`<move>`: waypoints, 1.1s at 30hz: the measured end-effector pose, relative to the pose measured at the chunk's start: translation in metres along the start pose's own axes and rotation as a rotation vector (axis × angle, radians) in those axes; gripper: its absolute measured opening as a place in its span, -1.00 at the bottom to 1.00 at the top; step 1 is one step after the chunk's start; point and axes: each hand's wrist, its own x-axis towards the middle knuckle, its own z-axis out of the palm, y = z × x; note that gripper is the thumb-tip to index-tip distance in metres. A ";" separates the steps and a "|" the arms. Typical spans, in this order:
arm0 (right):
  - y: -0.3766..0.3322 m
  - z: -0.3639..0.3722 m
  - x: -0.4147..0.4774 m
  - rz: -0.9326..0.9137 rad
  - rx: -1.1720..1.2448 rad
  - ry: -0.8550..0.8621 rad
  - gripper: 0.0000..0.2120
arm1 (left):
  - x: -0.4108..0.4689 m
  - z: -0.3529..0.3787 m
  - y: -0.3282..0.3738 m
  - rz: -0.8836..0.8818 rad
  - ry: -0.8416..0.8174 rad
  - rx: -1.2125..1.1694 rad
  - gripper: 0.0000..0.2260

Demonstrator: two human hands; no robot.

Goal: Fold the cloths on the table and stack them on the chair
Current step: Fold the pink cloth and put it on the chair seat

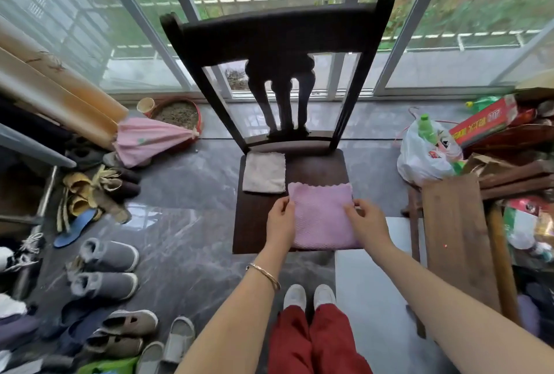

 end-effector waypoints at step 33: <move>0.139 0.079 0.155 0.075 -0.319 -0.022 -0.74 | 0.160 0.071 -0.141 -0.102 0.027 0.187 -0.78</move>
